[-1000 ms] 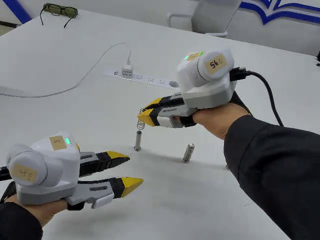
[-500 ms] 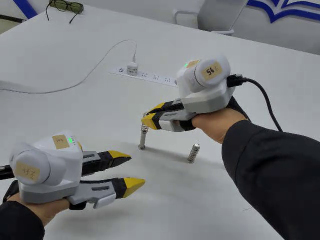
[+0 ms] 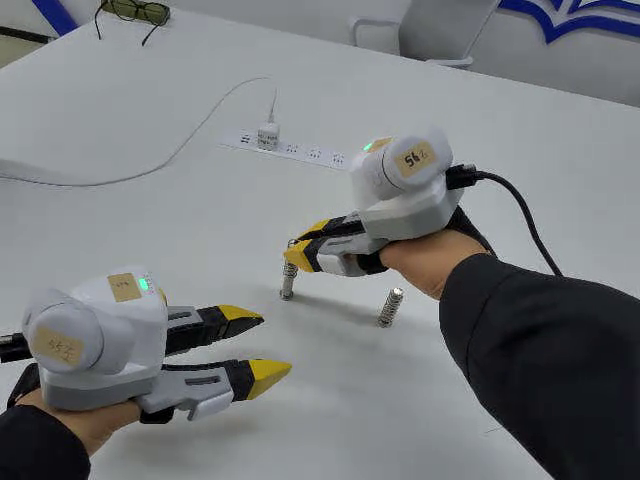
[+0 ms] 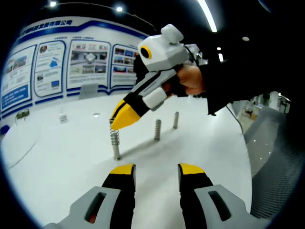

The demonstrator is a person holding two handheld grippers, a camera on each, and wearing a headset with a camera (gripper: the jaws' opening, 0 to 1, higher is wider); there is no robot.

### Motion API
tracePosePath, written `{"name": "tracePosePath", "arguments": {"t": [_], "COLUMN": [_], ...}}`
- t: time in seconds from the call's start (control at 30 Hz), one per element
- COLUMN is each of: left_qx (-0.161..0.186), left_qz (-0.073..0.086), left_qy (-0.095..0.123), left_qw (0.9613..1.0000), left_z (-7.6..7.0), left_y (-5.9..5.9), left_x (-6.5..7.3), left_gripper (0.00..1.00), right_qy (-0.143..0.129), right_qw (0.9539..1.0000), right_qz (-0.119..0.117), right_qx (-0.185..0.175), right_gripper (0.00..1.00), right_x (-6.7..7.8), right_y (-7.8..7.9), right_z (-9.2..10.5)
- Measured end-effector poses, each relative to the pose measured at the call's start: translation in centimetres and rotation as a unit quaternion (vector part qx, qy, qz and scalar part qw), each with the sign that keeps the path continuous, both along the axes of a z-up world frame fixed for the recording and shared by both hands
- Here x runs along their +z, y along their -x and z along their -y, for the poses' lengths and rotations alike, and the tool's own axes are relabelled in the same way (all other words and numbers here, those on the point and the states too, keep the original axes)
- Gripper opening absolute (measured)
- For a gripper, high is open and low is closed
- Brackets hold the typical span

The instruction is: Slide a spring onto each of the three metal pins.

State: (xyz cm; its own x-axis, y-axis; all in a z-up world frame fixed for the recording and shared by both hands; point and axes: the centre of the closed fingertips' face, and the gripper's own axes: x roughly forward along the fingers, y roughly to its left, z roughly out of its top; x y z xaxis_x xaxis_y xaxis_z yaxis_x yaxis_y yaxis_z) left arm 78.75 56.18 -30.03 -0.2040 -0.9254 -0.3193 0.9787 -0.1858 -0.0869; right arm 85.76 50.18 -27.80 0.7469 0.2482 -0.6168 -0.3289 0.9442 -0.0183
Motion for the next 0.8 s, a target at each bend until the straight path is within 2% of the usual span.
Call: {"name": "tracePosePath", "arguments": {"t": [0.27,0.47,0.8], "left_qx": [0.002,0.004,0.007], "left_qz": [-0.002,-0.003,-0.004], "left_qy": [-0.004,-0.007,-0.009], "left_qw": [1.0,1.0,0.9999], "left_z": [-0.1,-0.2,-0.3], "left_y": [0.1,0.1,0.1], "left_x": [-0.3,-0.5,-0.4], "left_gripper": [0.36,0.36,0.37], "right_qy": [-0.002,0.009,0.017], "right_qw": [0.9999,0.9996,0.9991], "right_qz": [-0.011,-0.022,-0.035], "right_qx": [-0.009,-0.015,-0.019], "right_gripper": [0.12,0.12,0.12], "right_x": [-1.4,-2.5,-3.3], "right_y": [0.0,-0.2,-0.2], "right_z": [0.2,0.3,0.4]}}
